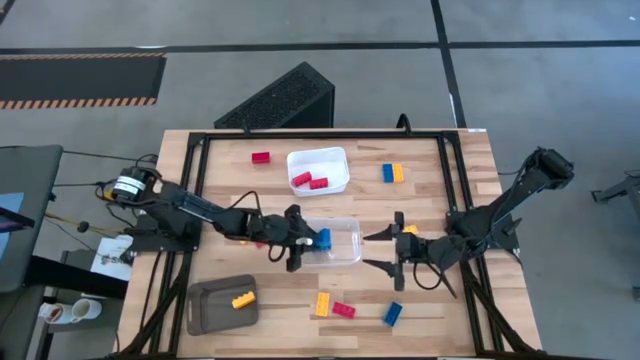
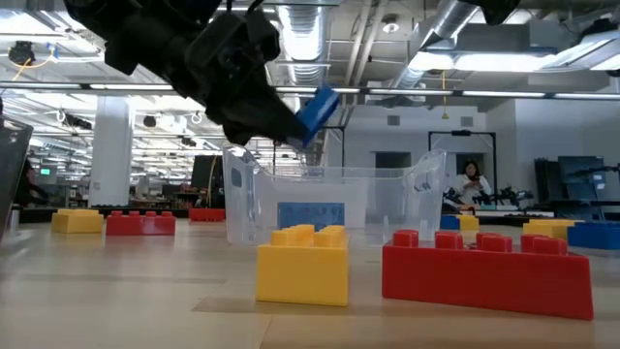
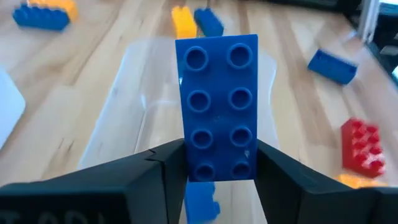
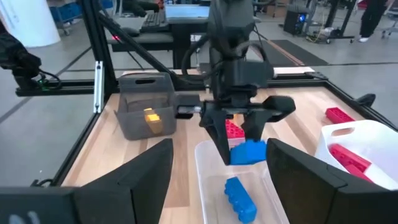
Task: Sort & place blocks by color
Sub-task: Put the blue game piece into the transparent bin, then put the yellow game piece into the black bin
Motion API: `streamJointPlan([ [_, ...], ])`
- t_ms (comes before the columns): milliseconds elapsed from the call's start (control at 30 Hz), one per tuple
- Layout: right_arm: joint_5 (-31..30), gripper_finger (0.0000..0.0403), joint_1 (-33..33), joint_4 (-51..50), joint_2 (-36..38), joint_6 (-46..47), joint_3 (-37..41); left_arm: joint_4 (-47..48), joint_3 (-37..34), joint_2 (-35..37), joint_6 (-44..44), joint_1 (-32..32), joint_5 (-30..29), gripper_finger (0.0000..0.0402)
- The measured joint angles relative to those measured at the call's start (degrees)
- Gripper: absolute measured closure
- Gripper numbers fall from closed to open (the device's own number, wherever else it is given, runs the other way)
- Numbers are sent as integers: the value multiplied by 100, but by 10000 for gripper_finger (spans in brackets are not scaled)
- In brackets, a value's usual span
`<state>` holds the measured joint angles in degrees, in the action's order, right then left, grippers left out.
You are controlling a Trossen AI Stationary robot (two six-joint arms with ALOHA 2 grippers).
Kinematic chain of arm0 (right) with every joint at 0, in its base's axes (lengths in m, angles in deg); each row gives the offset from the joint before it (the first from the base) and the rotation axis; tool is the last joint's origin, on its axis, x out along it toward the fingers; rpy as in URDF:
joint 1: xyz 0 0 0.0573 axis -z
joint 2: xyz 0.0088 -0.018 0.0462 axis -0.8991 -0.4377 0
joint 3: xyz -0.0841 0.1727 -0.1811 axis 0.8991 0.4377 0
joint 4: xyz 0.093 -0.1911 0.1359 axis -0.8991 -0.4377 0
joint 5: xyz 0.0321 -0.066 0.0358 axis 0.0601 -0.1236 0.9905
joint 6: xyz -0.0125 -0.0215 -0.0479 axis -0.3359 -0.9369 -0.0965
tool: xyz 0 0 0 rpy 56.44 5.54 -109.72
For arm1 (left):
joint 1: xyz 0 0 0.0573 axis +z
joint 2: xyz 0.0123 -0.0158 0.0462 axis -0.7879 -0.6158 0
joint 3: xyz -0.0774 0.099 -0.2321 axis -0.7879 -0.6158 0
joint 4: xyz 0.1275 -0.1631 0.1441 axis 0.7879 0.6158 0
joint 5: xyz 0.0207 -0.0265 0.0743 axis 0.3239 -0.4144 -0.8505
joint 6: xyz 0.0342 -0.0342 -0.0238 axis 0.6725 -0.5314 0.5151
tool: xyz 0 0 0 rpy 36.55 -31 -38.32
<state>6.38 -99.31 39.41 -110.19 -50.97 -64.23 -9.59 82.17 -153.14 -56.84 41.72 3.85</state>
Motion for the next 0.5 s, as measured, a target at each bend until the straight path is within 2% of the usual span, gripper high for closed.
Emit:
streamJointPlan([
  [333, -2, 122, 15, -20, 0, 49, 0, -23, 10, 12, 14, -9, 7, 149],
  [500, -17, 122, 54, -73, 0, 107, 0, 36, 73, 186, 51, -10, 143, 124],
])
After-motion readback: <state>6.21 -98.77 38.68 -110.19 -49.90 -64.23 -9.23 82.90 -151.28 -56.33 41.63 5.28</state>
